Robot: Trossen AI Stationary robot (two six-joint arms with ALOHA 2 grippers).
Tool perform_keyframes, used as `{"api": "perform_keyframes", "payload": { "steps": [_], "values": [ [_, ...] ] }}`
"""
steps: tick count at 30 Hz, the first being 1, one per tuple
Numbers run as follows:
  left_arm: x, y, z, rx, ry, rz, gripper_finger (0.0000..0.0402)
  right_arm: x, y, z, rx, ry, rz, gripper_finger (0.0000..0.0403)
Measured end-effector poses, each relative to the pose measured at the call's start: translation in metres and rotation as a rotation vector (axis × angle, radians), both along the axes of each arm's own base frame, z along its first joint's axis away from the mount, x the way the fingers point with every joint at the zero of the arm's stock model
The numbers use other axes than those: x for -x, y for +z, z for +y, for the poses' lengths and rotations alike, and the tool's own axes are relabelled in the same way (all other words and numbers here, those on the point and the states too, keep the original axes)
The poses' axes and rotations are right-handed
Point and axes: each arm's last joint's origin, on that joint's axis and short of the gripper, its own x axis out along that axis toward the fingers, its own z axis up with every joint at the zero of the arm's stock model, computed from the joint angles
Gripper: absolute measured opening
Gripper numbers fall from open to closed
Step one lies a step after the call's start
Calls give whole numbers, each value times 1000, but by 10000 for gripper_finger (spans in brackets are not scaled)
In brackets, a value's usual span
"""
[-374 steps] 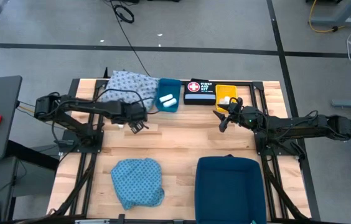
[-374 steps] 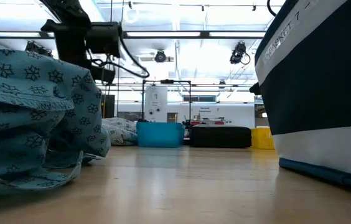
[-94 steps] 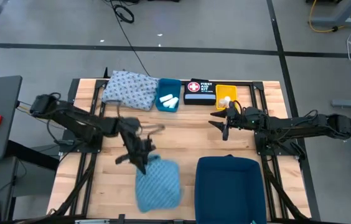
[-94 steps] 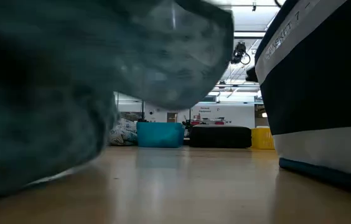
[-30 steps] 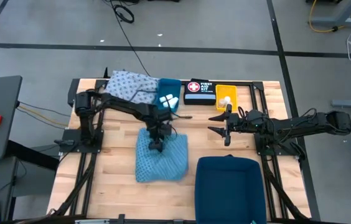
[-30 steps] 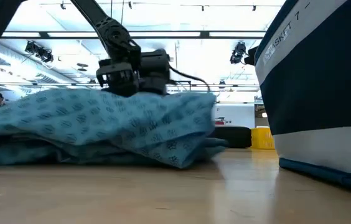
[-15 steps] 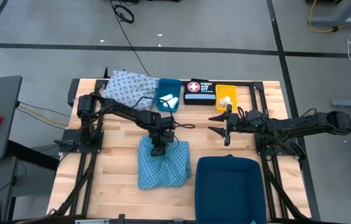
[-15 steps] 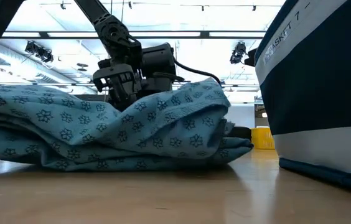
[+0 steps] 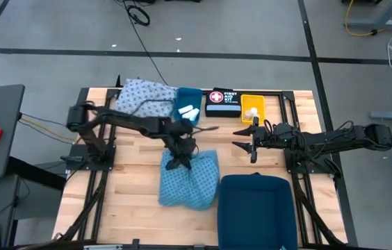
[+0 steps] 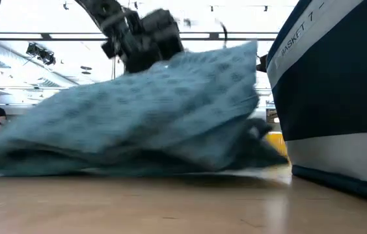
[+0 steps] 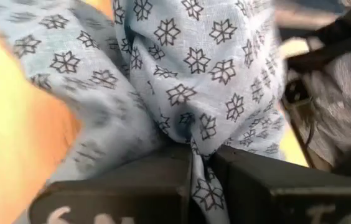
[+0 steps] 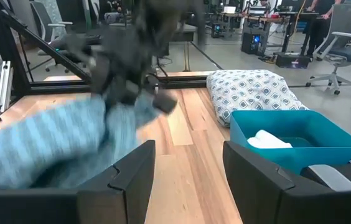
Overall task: Pick & place medical supplies in basket/bin
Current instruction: Put the blue patient gown into the blue organizer bin
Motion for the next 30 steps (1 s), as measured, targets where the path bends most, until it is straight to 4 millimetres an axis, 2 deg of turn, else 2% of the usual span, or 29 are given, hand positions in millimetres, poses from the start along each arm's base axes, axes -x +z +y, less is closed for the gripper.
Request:
{"api": "perform_keyframes", "payload": {
  "steps": [8,13,21,26,30],
  "values": [
    [24,64,1,-149,76,-225,12,0,0,0,-3,0,-1,197],
    [37,89,2,-212,124,-317,12,0,3,0,14,-3,-29,197],
    [44,111,1,-227,142,-390,12,0,18,-3,121,-84,-172,197],
    [42,121,-1,-247,122,-436,12,6,21,7,120,101,-173,193],
    [42,121,-1,-255,114,-440,12,23,25,13,99,114,-133,181]
  ]
}}
